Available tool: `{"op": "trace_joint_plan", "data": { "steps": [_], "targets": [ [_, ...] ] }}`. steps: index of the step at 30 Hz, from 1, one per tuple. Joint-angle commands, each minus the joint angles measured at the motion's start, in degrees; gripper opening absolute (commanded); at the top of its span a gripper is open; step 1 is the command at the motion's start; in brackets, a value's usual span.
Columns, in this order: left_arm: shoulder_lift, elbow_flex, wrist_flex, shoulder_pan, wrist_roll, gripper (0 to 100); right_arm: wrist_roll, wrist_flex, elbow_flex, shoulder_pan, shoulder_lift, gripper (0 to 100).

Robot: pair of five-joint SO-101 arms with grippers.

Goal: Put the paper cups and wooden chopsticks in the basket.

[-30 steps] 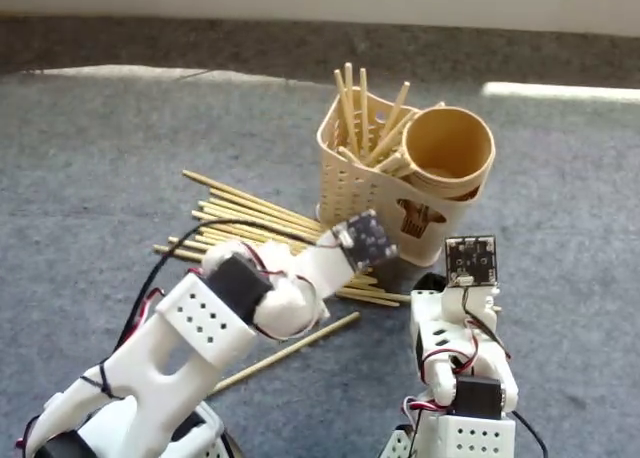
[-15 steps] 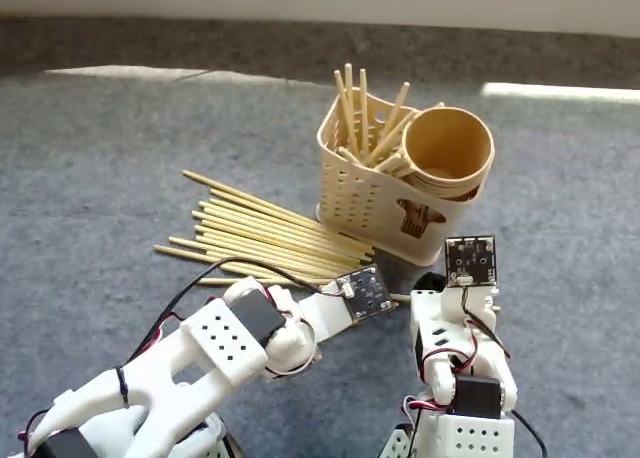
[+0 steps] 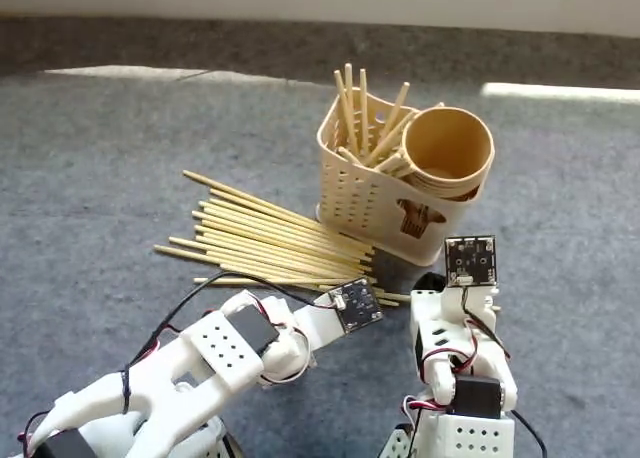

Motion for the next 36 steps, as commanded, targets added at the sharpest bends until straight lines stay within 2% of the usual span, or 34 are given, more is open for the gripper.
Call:
{"op": "trace_joint_plan", "data": {
  "steps": [1,6,19,22,27,29,33,36],
  "targets": [
    [-0.9,-0.3,-0.9,-0.9,-0.4,11,0.5,0.2,7.7,0.6,-0.6,1.2],
    [-0.9,-0.3,-0.9,-0.7,-0.4,4,0.5,0.3,7.7,0.6,-0.6,1.2],
    [-0.9,-0.4,0.3,-0.9,-0.3,3,0.5,0.3,7.7,0.6,-0.5,1.2],
    [-1.5,-2.5,5.1,-1.3,-0.3,3,0.5,0.3,7.7,0.6,-0.5,1.2],
    [-1.0,-9.1,9.8,-10.6,-0.5,3,0.5,0.3,7.7,0.6,-0.5,1.2],
    [-1.0,-10.1,10.2,-12.1,-0.5,3,0.5,0.3,7.7,0.6,-0.5,1.2],
    [-1.0,-10.1,10.3,-10.2,-1.3,4,0.5,0.3,7.7,0.6,-0.5,1.2],
    [-1.0,-9.8,10.3,-7.8,-0.9,14,0.5,0.3,7.7,0.6,-0.5,1.2]
  ]
}}
